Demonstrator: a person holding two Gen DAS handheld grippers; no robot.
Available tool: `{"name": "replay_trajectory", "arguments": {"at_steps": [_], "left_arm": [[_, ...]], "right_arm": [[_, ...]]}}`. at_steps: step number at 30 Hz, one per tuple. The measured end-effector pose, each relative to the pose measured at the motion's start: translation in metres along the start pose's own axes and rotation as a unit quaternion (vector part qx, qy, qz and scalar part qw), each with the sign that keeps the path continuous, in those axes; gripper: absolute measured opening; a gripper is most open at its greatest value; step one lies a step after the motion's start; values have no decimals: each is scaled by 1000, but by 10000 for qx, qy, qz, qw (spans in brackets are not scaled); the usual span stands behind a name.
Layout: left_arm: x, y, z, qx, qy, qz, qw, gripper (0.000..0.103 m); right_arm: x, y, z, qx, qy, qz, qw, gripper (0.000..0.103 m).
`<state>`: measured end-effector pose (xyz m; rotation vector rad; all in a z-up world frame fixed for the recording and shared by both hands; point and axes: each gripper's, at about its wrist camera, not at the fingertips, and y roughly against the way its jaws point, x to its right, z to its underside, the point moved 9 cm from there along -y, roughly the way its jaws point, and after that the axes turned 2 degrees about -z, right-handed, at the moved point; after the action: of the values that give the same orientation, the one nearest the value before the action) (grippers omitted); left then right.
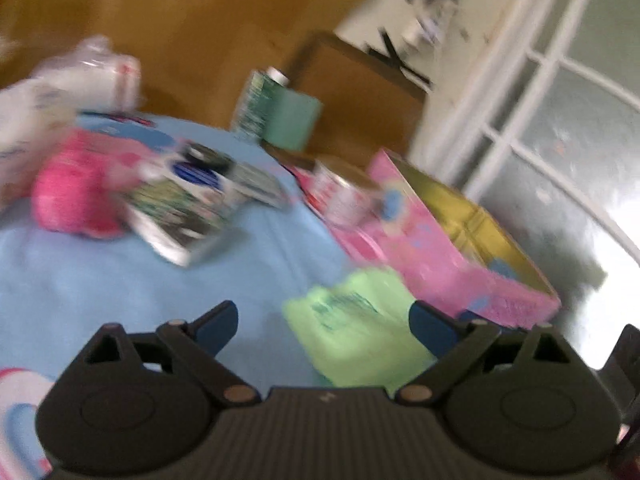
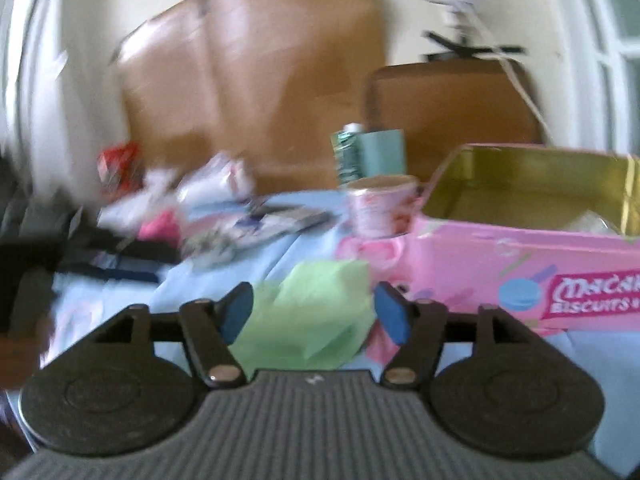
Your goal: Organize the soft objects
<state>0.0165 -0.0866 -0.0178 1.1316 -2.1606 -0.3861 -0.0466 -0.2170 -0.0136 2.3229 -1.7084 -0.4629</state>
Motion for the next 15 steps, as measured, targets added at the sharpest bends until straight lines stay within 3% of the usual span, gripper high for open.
{"name": "replay_trajectory", "arguments": {"at_steps": [2,4,6,7,10,15], "left_arm": [[10,-19,8,-314,-80,53,9995,91],[18,-32,15,-437,-173,95,9989,77],[28,-33,19,-523,-306,202,9980,52],[32,-31,21,-613,-248,396,9970,41],[44,-13,20,-534,-346,656,9958,35],[72,12,-1,-99,-690,747,9948,37]], "right_arm": [[-13,-6,8,-128,464,117,9988,69],[-23,-13,14,-207,835,224,9960,66],[-35,-15,17,-210,1258,321,9913,16],[-42,-16,21,-298,1429,271,9889,10],[-57,-10,24,-67,1788,293,9834,7],[-64,12,-1,680,1762,271,9816,7]]}}
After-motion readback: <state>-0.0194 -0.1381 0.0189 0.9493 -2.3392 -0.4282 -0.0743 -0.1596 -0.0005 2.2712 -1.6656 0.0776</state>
